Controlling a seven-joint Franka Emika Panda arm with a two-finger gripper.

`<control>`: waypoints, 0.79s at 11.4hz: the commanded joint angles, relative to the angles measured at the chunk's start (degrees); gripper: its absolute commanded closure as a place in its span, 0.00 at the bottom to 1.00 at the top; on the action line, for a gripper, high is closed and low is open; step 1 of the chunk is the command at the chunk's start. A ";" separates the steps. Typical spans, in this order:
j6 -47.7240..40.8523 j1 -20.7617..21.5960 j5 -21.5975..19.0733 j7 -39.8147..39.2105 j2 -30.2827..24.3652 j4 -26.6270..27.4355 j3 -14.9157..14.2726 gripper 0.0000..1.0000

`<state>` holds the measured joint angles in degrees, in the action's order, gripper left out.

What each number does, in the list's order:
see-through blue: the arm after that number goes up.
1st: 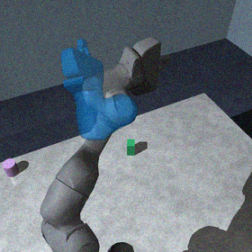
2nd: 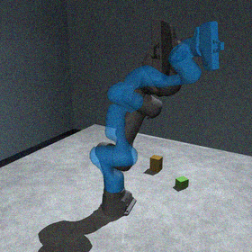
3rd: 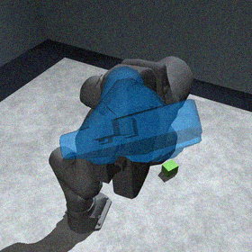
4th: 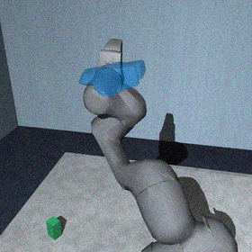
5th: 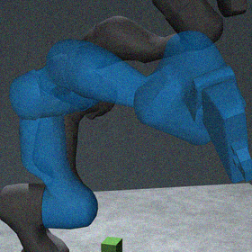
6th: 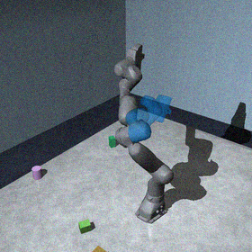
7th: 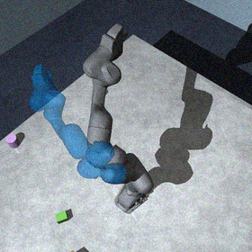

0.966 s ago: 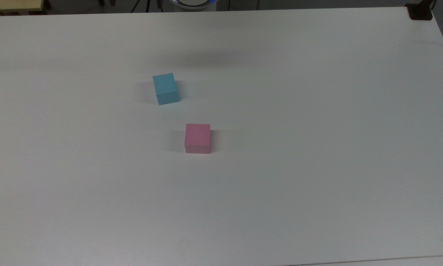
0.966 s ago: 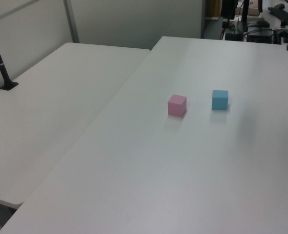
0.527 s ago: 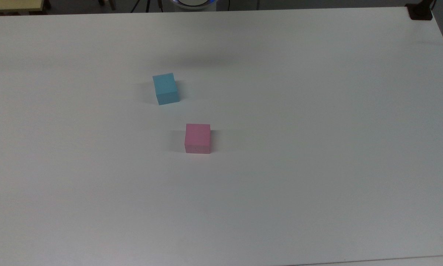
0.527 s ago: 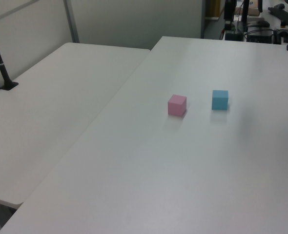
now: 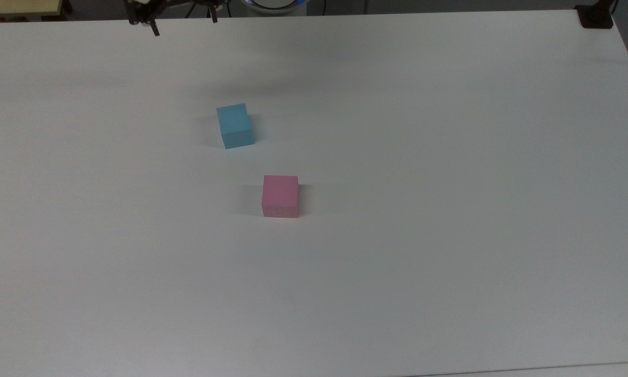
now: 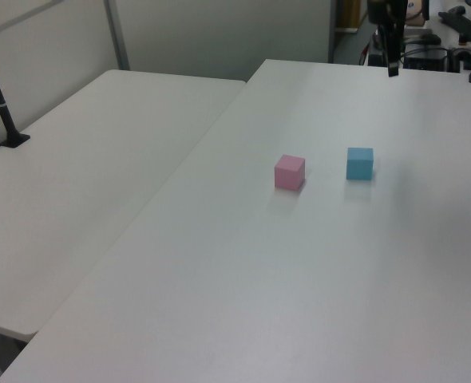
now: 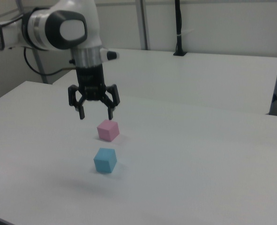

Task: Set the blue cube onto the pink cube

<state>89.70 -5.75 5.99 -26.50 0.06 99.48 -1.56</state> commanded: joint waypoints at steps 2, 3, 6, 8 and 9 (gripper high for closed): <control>6.86 0.04 0.86 1.18 -0.15 10.70 0.15 0.03; 11.68 0.21 0.78 3.80 0.29 13.25 0.15 0.03; 20.77 0.83 0.86 10.85 4.77 15.65 0.59 0.03; 20.96 1.09 0.86 11.21 7.57 15.57 1.12 0.03; 21.22 1.27 0.69 12.87 8.46 15.39 2.17 0.03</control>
<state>109.48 -5.20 6.01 -17.29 6.87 114.51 -0.85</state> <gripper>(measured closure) 0.026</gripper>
